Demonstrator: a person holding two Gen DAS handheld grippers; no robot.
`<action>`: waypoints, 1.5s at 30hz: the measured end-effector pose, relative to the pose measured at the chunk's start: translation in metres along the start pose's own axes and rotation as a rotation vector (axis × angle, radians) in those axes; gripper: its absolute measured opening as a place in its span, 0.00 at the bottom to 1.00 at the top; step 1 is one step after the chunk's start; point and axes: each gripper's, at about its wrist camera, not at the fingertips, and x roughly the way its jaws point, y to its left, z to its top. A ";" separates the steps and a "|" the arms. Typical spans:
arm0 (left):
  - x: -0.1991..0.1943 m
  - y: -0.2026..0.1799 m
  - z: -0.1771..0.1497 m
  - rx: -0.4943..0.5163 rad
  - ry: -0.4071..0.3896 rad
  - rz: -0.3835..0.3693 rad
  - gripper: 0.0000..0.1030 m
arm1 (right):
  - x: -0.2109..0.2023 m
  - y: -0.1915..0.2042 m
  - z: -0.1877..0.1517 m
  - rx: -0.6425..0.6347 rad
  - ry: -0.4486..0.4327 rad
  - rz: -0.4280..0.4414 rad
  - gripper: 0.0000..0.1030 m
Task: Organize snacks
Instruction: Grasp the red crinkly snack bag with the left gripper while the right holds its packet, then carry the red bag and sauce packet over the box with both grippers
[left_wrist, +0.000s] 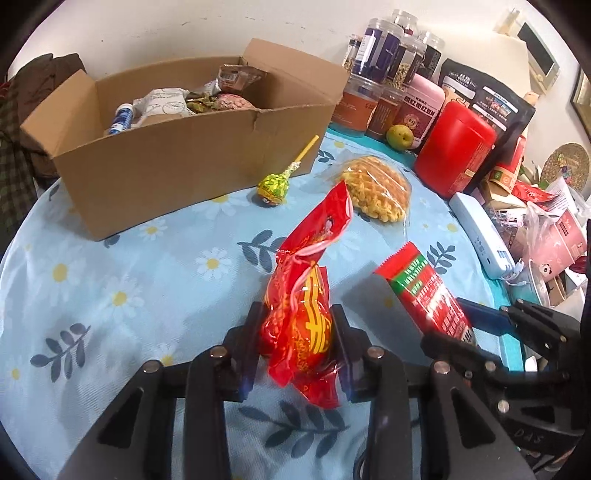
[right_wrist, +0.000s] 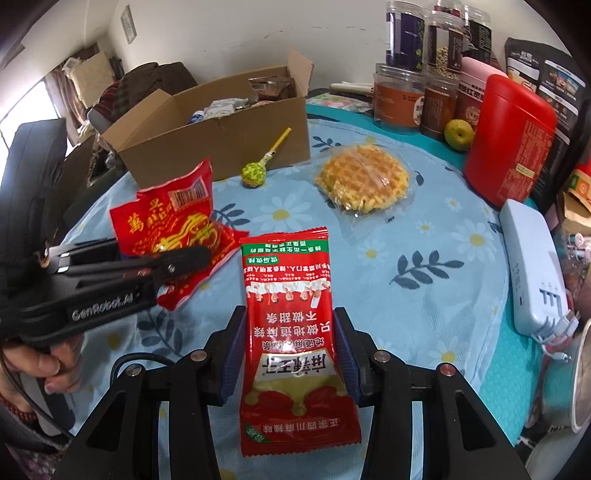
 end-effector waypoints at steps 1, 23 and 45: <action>-0.002 0.000 0.000 0.000 -0.006 0.001 0.33 | 0.000 0.001 0.001 -0.003 -0.002 0.004 0.43; -0.090 0.013 0.034 0.011 -0.188 0.022 0.33 | -0.023 0.048 0.056 -0.138 -0.125 0.128 0.43; -0.115 0.039 0.145 0.078 -0.353 0.082 0.33 | -0.042 0.068 0.182 -0.257 -0.321 0.193 0.43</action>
